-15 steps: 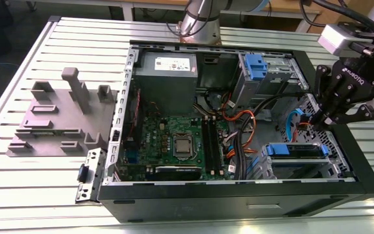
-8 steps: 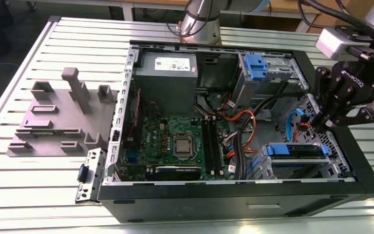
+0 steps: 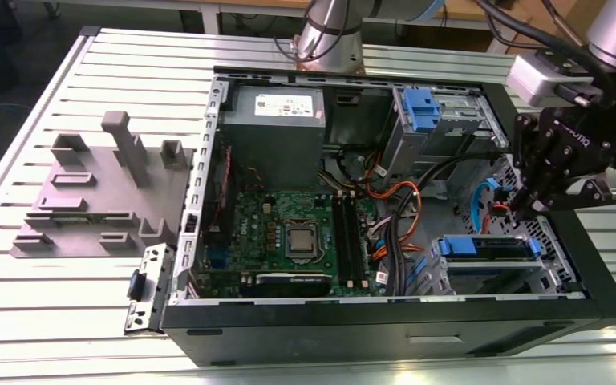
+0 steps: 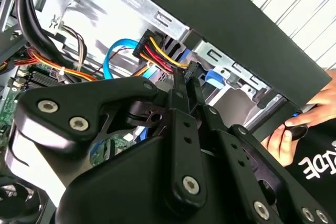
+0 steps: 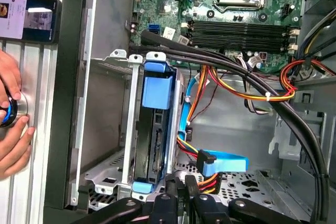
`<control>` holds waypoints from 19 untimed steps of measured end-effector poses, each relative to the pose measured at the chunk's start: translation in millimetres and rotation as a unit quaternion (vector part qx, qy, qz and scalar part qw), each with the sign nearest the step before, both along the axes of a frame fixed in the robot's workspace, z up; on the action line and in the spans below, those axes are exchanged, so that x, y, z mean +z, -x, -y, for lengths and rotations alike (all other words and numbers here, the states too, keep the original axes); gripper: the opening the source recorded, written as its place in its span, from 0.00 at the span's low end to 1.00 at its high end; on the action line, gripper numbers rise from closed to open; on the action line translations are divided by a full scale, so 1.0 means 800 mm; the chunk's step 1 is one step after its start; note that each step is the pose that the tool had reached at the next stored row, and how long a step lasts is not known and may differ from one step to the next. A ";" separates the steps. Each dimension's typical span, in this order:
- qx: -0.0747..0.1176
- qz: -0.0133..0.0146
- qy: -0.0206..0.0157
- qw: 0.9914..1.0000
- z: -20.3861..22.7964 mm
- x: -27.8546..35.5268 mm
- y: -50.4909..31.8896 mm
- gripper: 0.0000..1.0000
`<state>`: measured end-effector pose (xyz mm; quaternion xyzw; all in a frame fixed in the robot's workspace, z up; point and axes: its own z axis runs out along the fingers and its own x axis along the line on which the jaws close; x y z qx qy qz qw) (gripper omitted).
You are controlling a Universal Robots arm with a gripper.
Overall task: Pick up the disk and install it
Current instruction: 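Insert the first disk wire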
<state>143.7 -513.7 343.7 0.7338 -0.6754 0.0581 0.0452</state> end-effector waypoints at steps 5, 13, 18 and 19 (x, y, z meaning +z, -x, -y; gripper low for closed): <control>0.000 0.011 0.000 1.000 0.0047 -0.0012 0.009 0.18; 0.000 0.021 -0.003 1.000 0.0173 -0.0079 0.019 0.18; 0.000 0.028 -0.003 1.000 0.0250 -0.0095 0.026 0.18; 0.000 0.031 -0.004 1.000 0.0255 -0.0095 0.027 0.18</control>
